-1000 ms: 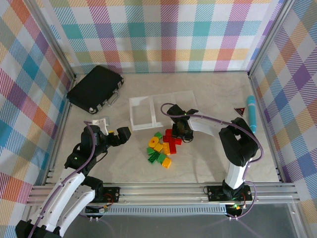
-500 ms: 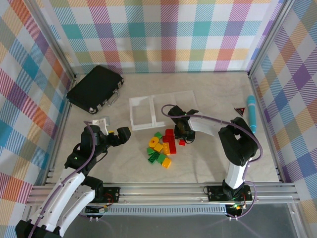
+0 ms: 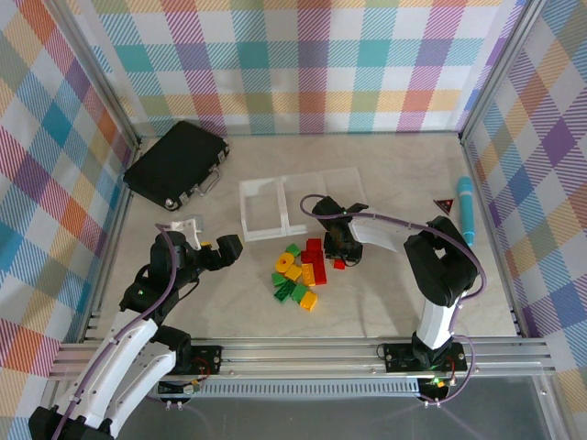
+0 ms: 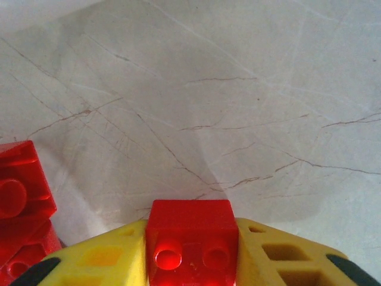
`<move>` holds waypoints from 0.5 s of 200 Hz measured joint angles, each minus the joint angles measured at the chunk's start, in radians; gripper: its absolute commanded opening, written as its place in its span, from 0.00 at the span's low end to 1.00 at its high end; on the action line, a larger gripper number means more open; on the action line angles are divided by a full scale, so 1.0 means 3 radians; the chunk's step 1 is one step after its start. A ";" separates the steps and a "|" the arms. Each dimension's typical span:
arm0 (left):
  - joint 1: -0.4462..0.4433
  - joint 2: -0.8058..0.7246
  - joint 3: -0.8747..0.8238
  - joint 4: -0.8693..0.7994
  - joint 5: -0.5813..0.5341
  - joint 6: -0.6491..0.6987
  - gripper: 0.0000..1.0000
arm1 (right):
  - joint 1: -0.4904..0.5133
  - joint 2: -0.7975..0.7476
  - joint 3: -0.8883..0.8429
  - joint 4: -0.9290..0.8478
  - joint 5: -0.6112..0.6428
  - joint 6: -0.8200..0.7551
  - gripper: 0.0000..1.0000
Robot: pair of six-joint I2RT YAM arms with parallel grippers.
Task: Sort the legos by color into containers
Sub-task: Pick up the lego from the center of the table.
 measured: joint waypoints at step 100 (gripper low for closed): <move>0.0000 0.0055 0.0000 -0.0029 -0.0008 0.0000 1.00 | -0.0032 -0.0164 0.0258 -0.0237 0.0127 -0.0355 0.27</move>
